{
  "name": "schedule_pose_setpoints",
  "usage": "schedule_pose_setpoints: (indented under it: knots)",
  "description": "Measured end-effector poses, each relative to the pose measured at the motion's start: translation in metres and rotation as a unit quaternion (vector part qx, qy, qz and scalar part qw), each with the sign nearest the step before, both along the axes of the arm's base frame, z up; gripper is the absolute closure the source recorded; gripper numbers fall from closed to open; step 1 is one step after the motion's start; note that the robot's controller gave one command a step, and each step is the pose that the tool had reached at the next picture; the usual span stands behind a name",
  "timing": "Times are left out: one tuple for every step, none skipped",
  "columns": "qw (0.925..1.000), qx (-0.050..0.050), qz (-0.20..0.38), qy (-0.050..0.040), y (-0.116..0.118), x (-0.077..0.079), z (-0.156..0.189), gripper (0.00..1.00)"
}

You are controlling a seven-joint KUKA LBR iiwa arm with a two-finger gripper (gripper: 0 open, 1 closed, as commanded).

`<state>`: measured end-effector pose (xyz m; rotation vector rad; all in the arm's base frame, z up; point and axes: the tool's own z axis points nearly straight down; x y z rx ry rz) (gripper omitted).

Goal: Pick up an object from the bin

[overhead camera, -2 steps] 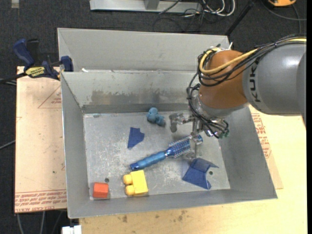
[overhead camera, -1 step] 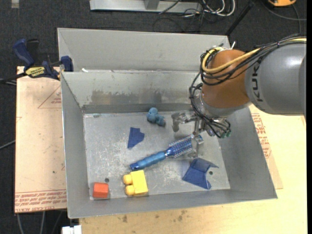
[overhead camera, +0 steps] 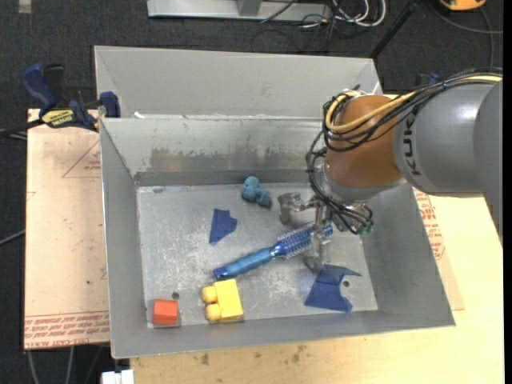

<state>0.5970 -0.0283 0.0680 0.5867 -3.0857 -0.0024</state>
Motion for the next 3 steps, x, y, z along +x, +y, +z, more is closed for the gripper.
schedule_pose_setpoints:
  knots:
    - [1.0000, 0.000, 0.000, -0.0010, 0.001, 0.001, 0.001, 0.00]
    - [1.0000, 0.000, 0.000, -0.0005, 0.001, 0.001, 0.000, 1.00]
    - [1.0000, 0.000, 0.000, -0.0022, 0.001, 0.001, 0.015, 1.00]
